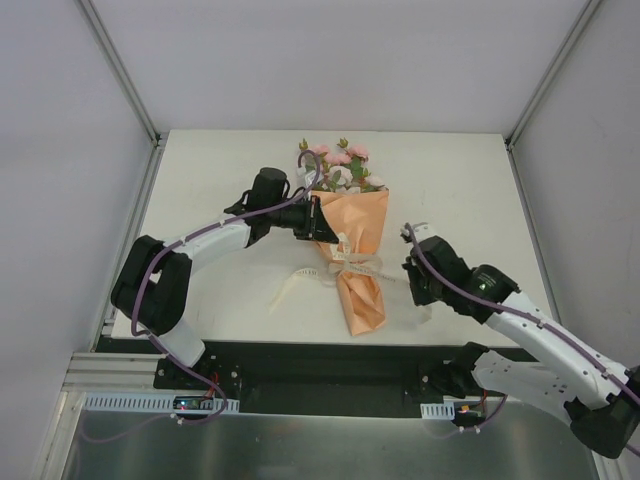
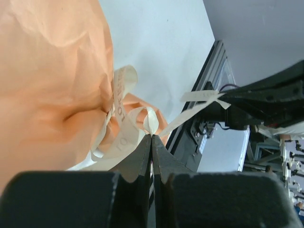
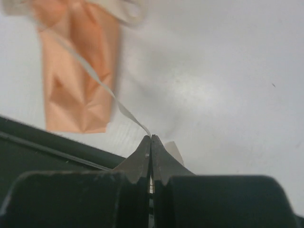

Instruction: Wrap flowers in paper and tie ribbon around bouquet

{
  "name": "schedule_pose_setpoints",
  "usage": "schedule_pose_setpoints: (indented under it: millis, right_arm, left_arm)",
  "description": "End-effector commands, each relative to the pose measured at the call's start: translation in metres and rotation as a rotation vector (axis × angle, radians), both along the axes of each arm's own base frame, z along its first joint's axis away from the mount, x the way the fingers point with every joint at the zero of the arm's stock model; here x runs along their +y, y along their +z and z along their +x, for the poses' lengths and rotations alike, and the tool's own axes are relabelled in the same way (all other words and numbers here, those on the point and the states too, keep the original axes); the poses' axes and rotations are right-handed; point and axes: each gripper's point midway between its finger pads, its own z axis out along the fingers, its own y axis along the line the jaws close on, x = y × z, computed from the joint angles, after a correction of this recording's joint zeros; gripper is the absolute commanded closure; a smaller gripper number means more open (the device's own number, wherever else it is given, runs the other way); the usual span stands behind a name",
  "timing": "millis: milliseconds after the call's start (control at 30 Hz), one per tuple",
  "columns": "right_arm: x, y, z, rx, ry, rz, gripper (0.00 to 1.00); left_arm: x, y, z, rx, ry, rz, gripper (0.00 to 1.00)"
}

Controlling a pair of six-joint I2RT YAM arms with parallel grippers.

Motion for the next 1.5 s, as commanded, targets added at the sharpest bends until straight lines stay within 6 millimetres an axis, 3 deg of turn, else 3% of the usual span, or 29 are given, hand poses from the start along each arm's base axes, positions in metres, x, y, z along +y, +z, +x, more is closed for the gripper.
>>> schedule_pose_setpoints:
  millis: [0, 167, 467, 500, 567, 633, 733, 767, 900, 1067, 1367, 1467]
  right_arm:
    - [-0.056, -0.013, 0.012, 0.065, -0.415, -0.068, 1.0]
    - [-0.072, -0.057, 0.015, 0.238, -0.609, -0.087, 1.0]
    - [-0.08, -0.088, 0.022, 0.343, -0.641, -0.147, 0.99]
    - [-0.071, -0.086, 0.025, 0.356, -0.591, -0.119, 0.98]
    - [-0.056, -0.081, 0.03, 0.373, -0.516, -0.065, 0.79]
    - [-0.02, -0.065, 0.037, 0.374, -0.341, 0.08, 0.6]
    - [0.002, -0.04, 0.059, 0.232, -0.177, 0.121, 0.42]
    - [0.008, -0.036, 0.066, 0.197, -0.143, 0.131, 0.41]
    - [0.066, -0.022, 0.089, 0.128, 0.097, 0.319, 0.46]
    - [0.104, -0.012, 0.102, 0.073, 0.295, 0.435, 0.56]
    - [0.12, -0.04, 0.085, 0.152, 0.436, 0.493, 0.53]
    - [0.12, -0.037, 0.082, 0.135, 0.442, 0.514, 0.54]
  left_arm:
    - [-0.014, 0.03, 0.023, -0.084, 0.058, -0.06, 1.0]
    - [-0.01, 0.022, 0.024, -0.074, 0.082, -0.03, 1.0]
    - [-0.004, 0.013, 0.012, -0.06, 0.068, -0.008, 1.0]
    - [-0.003, 0.011, 0.012, -0.06, 0.071, -0.001, 1.0]
    - [-0.001, 0.007, 0.01, -0.054, 0.07, 0.005, 1.0]
    - [-0.001, 0.005, 0.007, -0.046, 0.062, 0.005, 1.0]
    - [-0.001, 0.003, 0.006, -0.04, 0.059, 0.007, 1.0]
    - [-0.001, 0.002, 0.005, -0.039, 0.057, 0.008, 1.0]
    - [0.0, 0.004, 0.003, -0.045, 0.051, 0.002, 1.0]
    - [0.002, 0.007, 0.003, -0.054, 0.055, 0.006, 1.0]
    - [0.004, 0.011, -0.001, -0.068, 0.041, 0.004, 1.0]
    - [0.006, 0.01, 0.0, -0.068, 0.045, 0.01, 1.0]
